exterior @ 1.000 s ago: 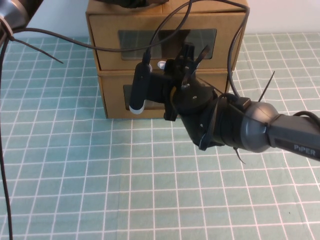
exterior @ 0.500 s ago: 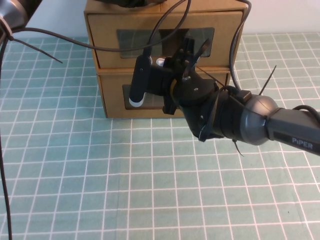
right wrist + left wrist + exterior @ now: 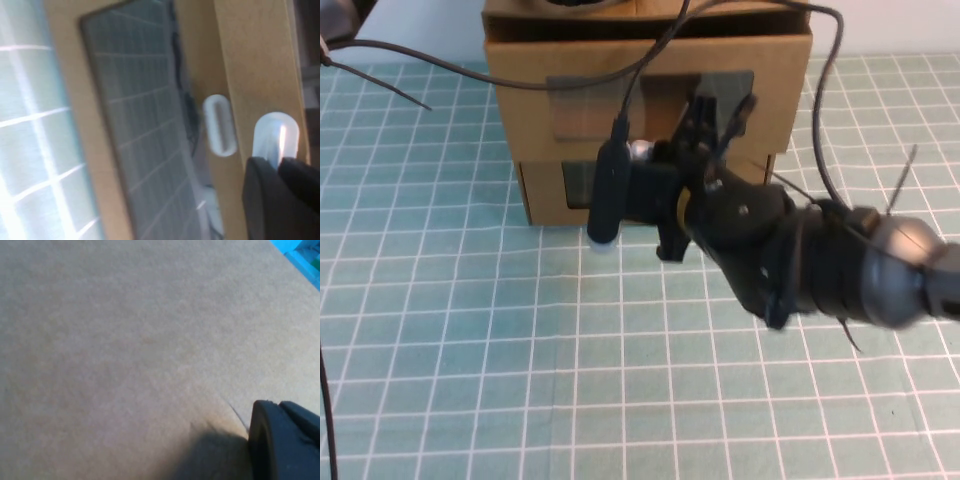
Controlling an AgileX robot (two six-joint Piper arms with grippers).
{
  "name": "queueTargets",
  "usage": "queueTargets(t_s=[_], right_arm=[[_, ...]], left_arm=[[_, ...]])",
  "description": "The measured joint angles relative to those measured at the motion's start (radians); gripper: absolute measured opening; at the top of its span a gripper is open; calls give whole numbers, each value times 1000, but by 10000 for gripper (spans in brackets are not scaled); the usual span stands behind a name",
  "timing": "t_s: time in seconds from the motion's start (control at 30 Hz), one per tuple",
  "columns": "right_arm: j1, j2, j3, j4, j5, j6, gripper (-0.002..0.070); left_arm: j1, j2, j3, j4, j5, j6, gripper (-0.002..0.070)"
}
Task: Open the shoe box
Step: 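Pull the top drawer of the cardboard box fully open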
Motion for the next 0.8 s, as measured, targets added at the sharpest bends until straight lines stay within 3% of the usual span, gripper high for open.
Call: queueTargets(t_s=[0.5,0.7,0.8], right_arm=[[217,-198,308,12,130,142,13],[236,-205,325,18,139,205,15],[236,-207,326,34,141,288,55]], left_arm=[[6,0,0,0,8,2,-5],[8,0,0,0,10,2,-5],[8,0,0,0,13,2,-5]])
